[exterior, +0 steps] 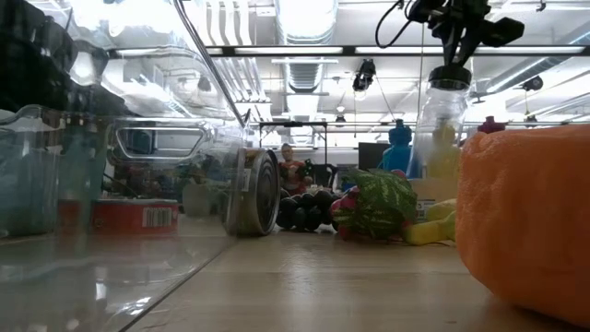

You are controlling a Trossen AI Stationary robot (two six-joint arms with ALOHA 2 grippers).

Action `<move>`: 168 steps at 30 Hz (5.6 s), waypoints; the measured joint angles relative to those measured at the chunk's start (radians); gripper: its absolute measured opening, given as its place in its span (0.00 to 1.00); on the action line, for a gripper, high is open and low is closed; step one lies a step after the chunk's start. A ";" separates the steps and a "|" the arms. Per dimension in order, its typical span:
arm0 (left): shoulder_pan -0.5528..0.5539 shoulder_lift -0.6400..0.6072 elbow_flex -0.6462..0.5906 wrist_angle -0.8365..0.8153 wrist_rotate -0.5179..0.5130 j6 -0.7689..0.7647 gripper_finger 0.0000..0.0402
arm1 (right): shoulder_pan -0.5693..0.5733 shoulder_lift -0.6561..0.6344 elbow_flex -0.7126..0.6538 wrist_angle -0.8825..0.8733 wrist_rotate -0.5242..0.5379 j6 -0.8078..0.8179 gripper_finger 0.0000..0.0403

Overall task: Pick & Place Food Item
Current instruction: Put the transparent tumbler into the orange bin, then put the orange fruit into the transparent bin

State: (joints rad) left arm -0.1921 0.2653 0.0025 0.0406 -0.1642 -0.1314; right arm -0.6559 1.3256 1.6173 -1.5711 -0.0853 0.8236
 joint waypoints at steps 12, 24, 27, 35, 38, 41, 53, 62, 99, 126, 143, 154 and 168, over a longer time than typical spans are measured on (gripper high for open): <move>0.000 0.000 0.000 0.000 0.000 0.000 0.84 | 0.000 0.058 0.000 0.000 -0.007 -0.039 0.16; 0.000 0.000 0.000 0.000 0.000 0.000 0.84 | 0.000 0.133 0.000 0.000 -0.029 -0.080 0.16; 0.000 0.000 0.000 0.000 0.000 0.000 0.84 | 0.000 0.146 -0.001 0.000 -0.030 -0.087 0.16; 0.000 0.000 0.000 0.000 0.000 0.000 0.84 | 0.000 0.167 -0.001 0.000 -0.047 -0.105 0.16; 0.000 0.000 0.000 0.000 0.000 0.000 0.84 | 0.000 0.169 -0.001 0.000 -0.047 -0.112 0.17; 0.000 0.000 0.000 0.000 0.000 0.000 0.84 | 0.000 0.169 -0.001 0.000 -0.047 -0.112 0.21; 0.000 0.000 0.000 0.000 0.000 0.000 0.84 | 0.001 0.169 -0.001 0.000 -0.048 -0.121 0.24; 0.000 0.000 0.000 0.000 0.000 0.000 0.84 | 0.001 0.169 -0.001 0.000 -0.047 -0.124 0.25; 0.000 0.000 0.000 0.000 0.000 0.000 0.84 | 0.001 0.231 0.036 0.002 -0.046 -0.173 0.25; 0.000 0.000 0.000 0.000 0.000 0.000 0.84 | 0.123 0.111 0.067 0.000 0.049 -0.123 0.25; 0.000 0.000 0.000 0.000 0.000 0.000 0.84 | 0.759 0.006 0.064 0.014 0.514 0.122 0.25; 0.000 0.000 0.000 0.000 0.000 0.000 0.84 | 1.304 0.018 -0.045 0.060 0.942 0.366 0.25; 0.000 0.000 0.000 0.000 0.000 0.000 0.84 | 1.521 0.019 -0.457 0.530 1.235 0.373 0.25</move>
State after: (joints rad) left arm -0.1922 0.2654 0.0025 0.0407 -0.1643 -0.1314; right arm 0.8646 1.3441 1.1606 -1.0411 1.1493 1.1962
